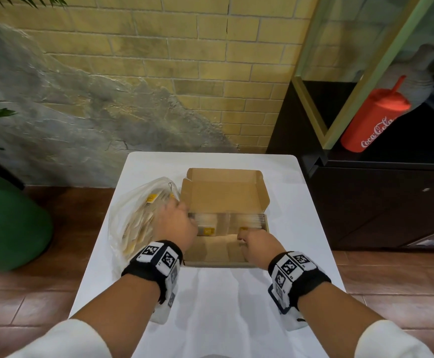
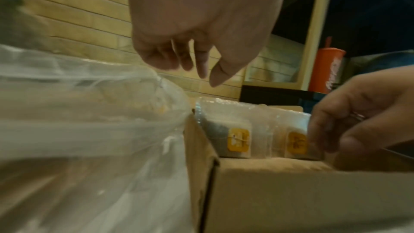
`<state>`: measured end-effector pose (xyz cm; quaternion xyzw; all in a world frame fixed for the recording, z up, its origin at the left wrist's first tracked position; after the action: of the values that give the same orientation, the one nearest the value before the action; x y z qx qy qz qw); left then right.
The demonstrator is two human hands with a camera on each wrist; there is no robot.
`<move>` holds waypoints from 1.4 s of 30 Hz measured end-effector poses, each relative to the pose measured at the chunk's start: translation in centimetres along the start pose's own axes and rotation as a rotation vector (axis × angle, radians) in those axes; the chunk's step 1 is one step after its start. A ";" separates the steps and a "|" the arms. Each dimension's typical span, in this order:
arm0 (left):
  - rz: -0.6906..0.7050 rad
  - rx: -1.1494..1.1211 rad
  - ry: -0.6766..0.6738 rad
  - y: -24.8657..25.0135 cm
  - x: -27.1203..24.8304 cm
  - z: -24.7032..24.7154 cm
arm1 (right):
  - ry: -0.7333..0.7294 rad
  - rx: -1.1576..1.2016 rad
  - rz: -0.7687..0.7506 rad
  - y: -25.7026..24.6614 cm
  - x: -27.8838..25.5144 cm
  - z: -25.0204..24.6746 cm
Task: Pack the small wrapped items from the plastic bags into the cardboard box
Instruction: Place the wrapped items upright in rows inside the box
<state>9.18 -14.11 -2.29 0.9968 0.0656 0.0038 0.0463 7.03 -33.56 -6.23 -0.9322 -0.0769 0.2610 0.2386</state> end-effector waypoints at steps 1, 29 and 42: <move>-0.083 0.011 -0.001 -1.0 0.0 -0.1 | 0.013 0.028 0.001 -0.1 0.0 -0.1; 0.256 -0.964 -0.046 5.1 -2.2 -6.8 | 0.003 1.465 -0.073 -8.5 -1.7 -5.1; -0.022 -1.012 -0.142 2.5 0.6 -3.1 | 0.291 1.308 -0.025 -4.3 -1.8 -6.5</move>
<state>10.06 -16.25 1.00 0.8465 0.0629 -0.0332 0.5277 8.87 -32.88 1.57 -0.6204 0.1192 0.1226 0.7655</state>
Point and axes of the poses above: each hand's wrist, its own x-axis towards the middle knuckle, its own z-axis out of the palm, y = z × x, the point moved 6 cm from there along x, towards the middle knuckle, and after that the axes turned 13 degrees about x, right-handed, at the moved point
